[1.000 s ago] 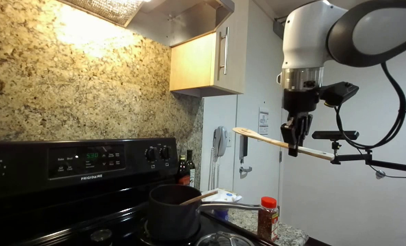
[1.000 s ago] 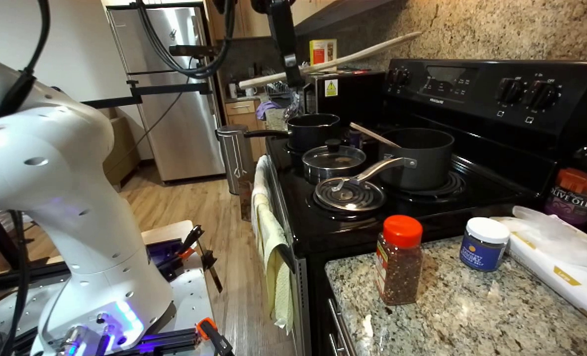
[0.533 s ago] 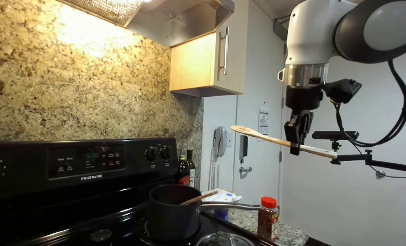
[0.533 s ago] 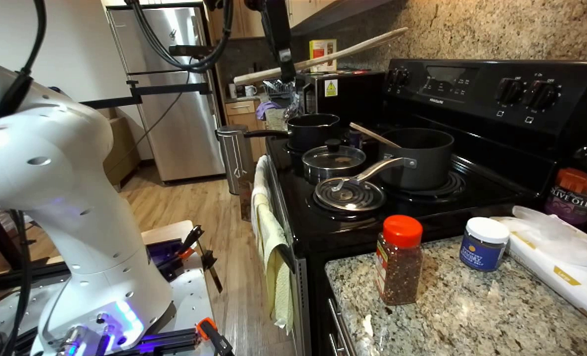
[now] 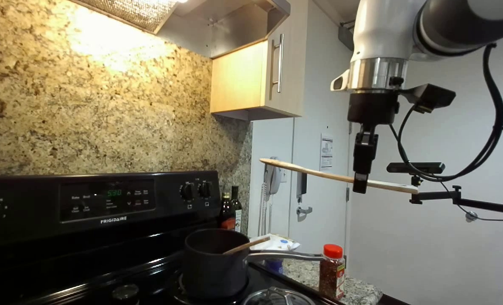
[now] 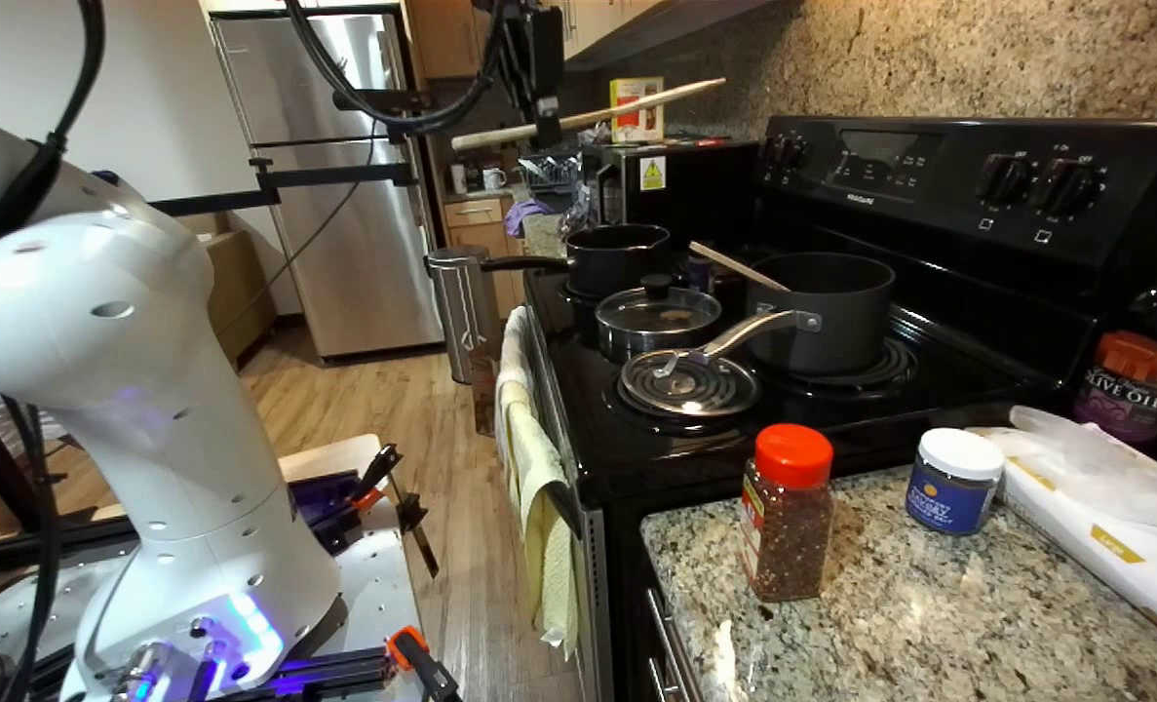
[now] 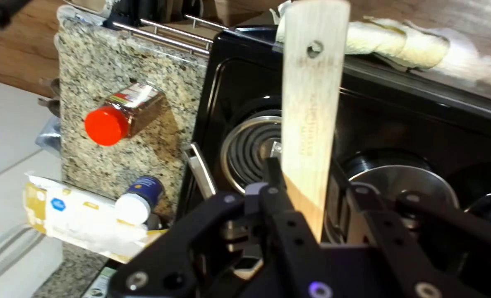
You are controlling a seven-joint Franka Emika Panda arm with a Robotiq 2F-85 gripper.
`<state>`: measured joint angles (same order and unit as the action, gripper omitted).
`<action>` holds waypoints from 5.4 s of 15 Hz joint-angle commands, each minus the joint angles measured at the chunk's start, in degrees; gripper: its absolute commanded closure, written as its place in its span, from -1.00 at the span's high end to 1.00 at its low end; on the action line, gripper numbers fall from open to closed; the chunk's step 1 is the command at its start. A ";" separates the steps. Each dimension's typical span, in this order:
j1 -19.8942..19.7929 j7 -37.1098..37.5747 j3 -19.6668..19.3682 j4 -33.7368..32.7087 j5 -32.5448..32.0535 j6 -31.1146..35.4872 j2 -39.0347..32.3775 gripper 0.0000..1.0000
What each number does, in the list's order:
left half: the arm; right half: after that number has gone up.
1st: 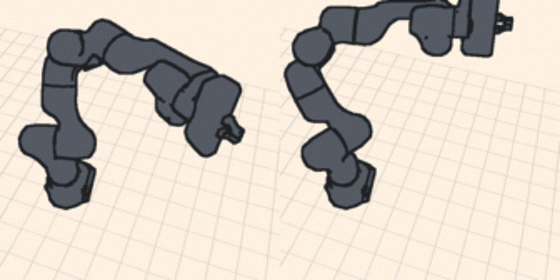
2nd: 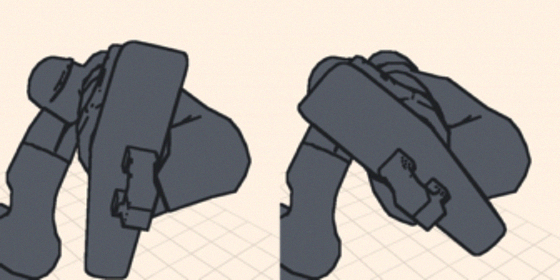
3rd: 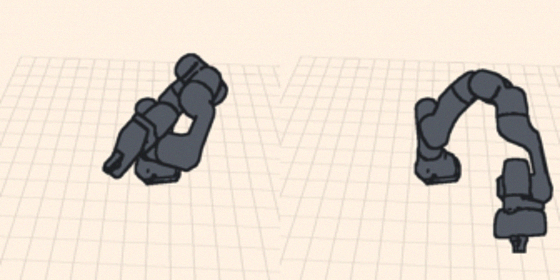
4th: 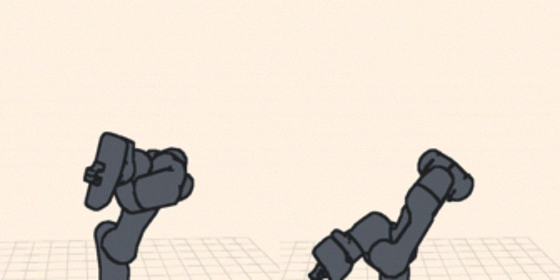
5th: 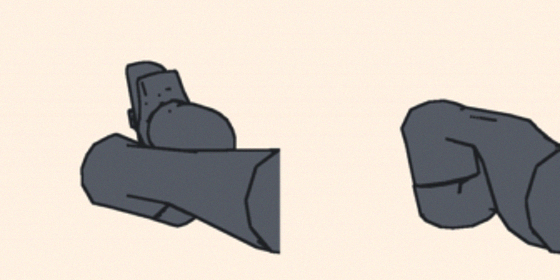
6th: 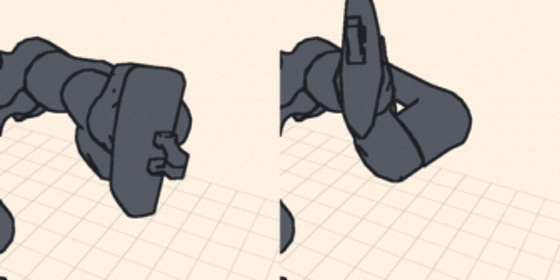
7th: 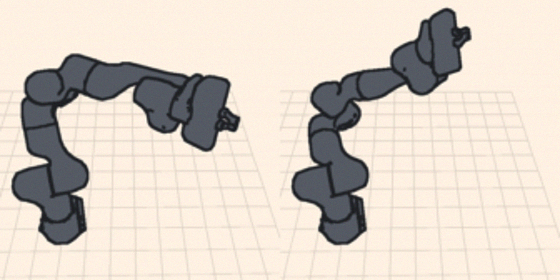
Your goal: Pick up the wooden spoon from the container on the right and put it inside the pot on the left side of the stove
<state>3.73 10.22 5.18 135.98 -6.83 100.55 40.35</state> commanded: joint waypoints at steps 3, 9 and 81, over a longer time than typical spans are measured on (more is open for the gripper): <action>5.15 -8.63 1.73 -9.95 4.97 -4.03 -10.83 -0.87; 8.43 -15.26 4.70 -22.48 5.04 -7.94 -27.33 -0.87; 28.74 -59.02 0.82 -107.51 -16.80 -34.09 -98.32 1.00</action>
<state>32.44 -46.85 6.93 33.58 -25.90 67.27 -56.98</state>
